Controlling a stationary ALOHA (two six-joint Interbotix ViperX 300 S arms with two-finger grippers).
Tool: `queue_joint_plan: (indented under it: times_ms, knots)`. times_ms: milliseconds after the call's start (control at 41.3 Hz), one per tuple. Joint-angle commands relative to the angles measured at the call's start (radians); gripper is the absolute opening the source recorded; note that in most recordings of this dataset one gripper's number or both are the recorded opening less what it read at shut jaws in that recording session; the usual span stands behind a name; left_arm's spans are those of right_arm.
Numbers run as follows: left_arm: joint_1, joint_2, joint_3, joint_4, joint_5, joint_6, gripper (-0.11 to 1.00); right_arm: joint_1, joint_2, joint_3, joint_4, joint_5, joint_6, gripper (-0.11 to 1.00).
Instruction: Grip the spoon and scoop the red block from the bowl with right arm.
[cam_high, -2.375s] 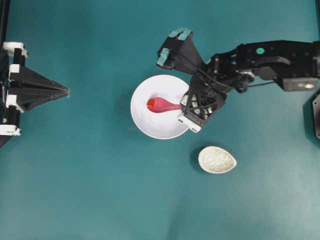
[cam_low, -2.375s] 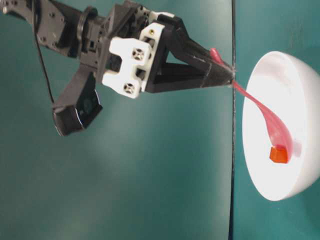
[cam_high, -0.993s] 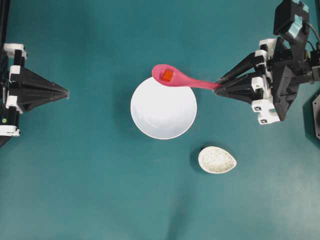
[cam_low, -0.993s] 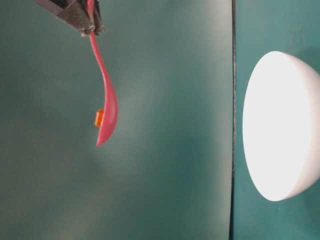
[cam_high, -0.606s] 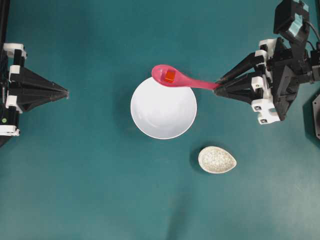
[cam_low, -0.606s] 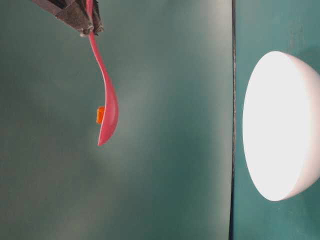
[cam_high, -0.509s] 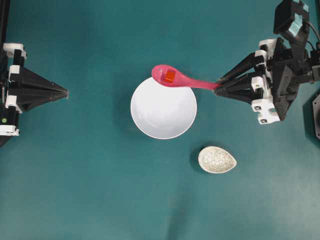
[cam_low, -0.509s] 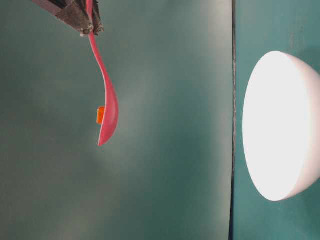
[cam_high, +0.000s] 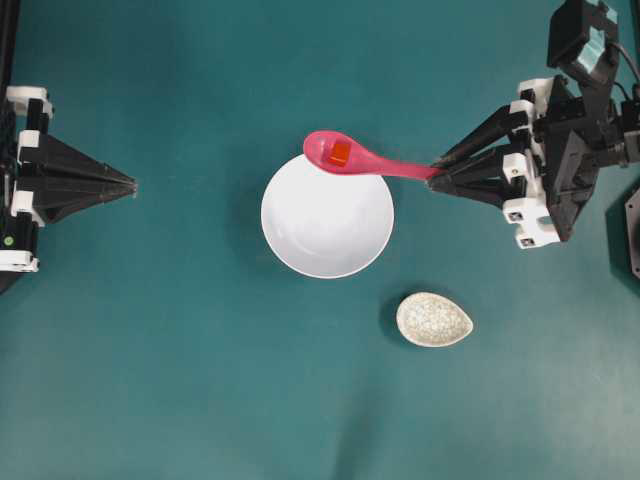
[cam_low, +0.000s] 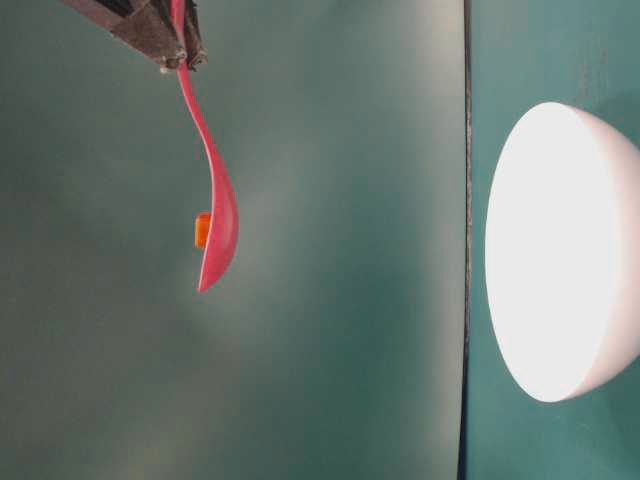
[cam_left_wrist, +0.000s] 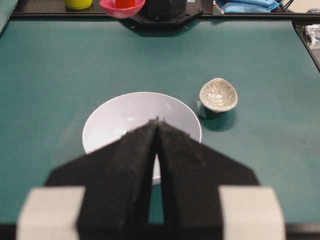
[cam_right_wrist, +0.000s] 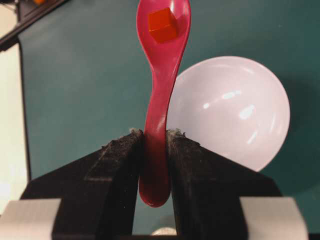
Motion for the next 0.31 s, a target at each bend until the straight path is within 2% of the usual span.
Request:
queue_joint_plan:
  times_ms: [0,291]
  knots:
    - [0.000,0.003,-0.020,0.002,-0.005,0.002,0.00,0.003,-0.008,-0.031,0.003,-0.006,0.002,0.25]
    - [-0.002,0.003,-0.020,0.002,-0.005,0.008,0.00,0.003,-0.003,-0.032,0.003,0.003,0.002,0.25]
